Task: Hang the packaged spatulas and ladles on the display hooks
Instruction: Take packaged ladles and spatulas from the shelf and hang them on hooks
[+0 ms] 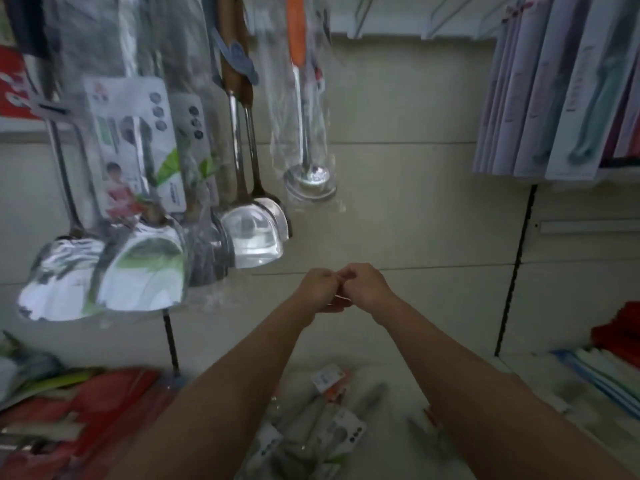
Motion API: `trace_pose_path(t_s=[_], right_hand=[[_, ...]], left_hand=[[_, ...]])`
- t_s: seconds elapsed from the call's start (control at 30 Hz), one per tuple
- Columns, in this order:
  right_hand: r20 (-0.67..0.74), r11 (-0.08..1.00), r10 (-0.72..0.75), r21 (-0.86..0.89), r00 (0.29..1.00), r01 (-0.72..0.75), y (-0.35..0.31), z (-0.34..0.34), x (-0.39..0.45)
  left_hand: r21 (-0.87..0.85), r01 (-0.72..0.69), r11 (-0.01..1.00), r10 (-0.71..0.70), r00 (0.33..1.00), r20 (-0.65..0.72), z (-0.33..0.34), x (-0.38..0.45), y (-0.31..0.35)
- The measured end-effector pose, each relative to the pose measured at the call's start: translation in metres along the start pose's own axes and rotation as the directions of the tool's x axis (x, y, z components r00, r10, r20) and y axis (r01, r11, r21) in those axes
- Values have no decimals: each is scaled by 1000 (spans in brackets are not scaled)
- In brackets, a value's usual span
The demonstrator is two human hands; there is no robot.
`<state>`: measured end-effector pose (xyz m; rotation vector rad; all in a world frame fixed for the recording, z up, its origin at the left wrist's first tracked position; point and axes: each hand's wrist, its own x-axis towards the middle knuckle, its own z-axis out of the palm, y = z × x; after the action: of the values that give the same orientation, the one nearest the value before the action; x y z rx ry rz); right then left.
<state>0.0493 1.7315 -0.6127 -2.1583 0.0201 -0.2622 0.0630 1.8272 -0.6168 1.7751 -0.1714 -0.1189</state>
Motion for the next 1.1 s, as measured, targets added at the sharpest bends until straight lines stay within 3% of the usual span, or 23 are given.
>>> trace_pose_path(t_s=[0.23, 0.47, 0.7, 0.93, 1.0, 1.1], right_hand=[[74, 992, 52, -118, 996, -43, 41, 20, 13], [214, 977, 166, -165, 963, -131, 85, 59, 44], [249, 878, 475, -77, 844, -472, 163, 85, 54], [235, 821, 566, -82, 790, -565, 206, 105, 56], [262, 815, 576, -101, 775, -571, 213, 111, 55], [338, 814, 570, -102, 749, -572, 213, 118, 51]], left_hand=[[-18, 110, 994, -110, 993, 36, 9, 25, -65], [103, 260, 960, -263, 965, 18, 3, 66, -139], [187, 335, 924, -352, 934, 67, 17, 85, -185], [182, 382, 906, -399, 915, 68, 23, 100, -221], [323, 382, 866, -422, 905, 62, 22, 102, -232], [636, 293, 714, -480, 866, 139, 18, 96, -246]])
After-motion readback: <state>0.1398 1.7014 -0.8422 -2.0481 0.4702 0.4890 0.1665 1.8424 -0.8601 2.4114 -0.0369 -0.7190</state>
